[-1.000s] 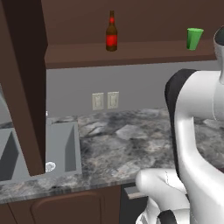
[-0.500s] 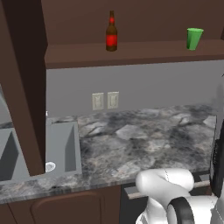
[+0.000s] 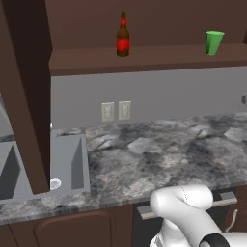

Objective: Open the cabinet directly in front. Then move the beer and the cup to the dining counter with the candle on it.

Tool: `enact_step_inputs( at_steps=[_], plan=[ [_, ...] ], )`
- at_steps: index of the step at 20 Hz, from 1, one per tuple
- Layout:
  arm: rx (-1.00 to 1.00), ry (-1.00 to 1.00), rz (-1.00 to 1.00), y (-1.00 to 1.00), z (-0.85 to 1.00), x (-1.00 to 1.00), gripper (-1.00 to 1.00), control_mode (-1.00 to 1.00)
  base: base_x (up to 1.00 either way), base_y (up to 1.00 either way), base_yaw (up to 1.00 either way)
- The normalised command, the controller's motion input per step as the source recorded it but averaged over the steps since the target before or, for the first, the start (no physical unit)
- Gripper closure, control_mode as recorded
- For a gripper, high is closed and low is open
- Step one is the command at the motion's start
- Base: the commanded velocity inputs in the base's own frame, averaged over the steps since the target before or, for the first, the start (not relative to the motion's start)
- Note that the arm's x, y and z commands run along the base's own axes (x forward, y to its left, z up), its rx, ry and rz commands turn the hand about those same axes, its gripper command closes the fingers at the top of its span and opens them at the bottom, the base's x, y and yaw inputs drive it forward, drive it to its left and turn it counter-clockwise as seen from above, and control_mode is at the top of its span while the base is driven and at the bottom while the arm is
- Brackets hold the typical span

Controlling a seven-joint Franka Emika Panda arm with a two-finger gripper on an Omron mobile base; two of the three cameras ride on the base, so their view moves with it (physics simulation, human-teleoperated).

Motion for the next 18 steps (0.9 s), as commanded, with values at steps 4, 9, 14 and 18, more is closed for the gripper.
enact_step_inputs(
  at_steps=[4,9,14,18],
  plan=[
    [0.08,-0.55,0.13,0.58,0.0,0.01,-1.0,-1.0,0.0,0.0,0.0],
    [0.0,-0.34,0.01,0.48,0.08,-0.02,-1.0,-1.0,0.0,0.0,0.0],
    [0.0,-0.03,-0.08,0.04,0.42,-0.15,-1.0,-1.0,0.0,0.0,0.0],
    [0.0,0.0,-0.07,0.0,0.41,-0.15,-1.0,-1.0,0.0,0.0,0.0]
  ],
)
